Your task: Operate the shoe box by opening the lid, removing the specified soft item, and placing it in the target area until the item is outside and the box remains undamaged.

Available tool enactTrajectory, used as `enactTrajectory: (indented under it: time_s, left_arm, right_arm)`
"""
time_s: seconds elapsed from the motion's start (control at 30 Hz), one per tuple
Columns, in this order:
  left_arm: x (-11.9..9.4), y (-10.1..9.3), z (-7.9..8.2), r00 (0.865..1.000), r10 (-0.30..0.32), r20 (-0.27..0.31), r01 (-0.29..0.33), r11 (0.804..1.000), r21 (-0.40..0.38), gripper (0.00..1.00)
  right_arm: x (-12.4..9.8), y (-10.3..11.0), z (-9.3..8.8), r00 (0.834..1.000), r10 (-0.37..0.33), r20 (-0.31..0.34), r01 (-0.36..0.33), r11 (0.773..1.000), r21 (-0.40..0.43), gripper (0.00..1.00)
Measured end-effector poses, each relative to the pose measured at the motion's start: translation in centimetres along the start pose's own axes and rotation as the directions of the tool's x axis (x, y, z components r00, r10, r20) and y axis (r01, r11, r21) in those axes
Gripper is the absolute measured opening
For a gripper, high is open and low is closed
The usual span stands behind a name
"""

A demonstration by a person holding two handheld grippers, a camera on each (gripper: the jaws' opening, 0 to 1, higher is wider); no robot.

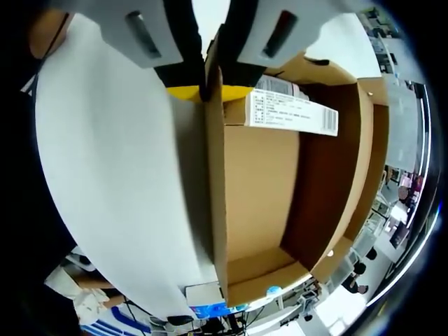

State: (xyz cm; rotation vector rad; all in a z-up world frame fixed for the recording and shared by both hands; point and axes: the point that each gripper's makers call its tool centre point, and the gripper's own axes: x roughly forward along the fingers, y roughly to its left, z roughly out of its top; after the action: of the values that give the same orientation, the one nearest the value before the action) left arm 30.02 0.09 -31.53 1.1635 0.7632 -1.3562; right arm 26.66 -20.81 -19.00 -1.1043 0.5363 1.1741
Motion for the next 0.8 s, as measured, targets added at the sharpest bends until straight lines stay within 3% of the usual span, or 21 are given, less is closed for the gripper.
enactTrajectory:
  time_s: [0.2,0.3,0.43,0.6,0.8]
  left_arm:
    - [-0.1,-0.9,0.3,1.0,0.002,0.0,-0.002,1.0,0.001,0.05]
    - [-0.2,-1.1,0.4,1.0,-0.002,0.006,0.002,1.0,0.003,0.05]
    - [-0.2,-0.9,0.6,0.999,-0.013,0.037,0.013,1.0,-0.008,0.05]
    - [-0.2,-0.7,0.5,0.999,-0.014,0.033,0.014,1.0,-0.006,0.05]
    - [-0.2,-0.9,0.4,0.999,-0.014,0.033,0.014,1.0,-0.003,0.05]
  right_arm:
    - [2.3,-3.4,3.6,0.999,0.032,0.013,-0.03,0.991,-0.13,0.57]
    - [5.2,-5.9,6.3,0.994,0.104,0.038,-0.095,0.977,-0.189,0.57]
    - [7.6,-8.5,7.7,0.992,0.12,0.034,-0.109,0.966,-0.233,0.57]
    - [11.0,-10.2,9.6,0.984,0.175,0.046,-0.156,0.951,-0.267,0.58]
    - [14.4,-9.9,11.2,0.965,0.259,0.052,-0.231,0.922,-0.311,0.61]
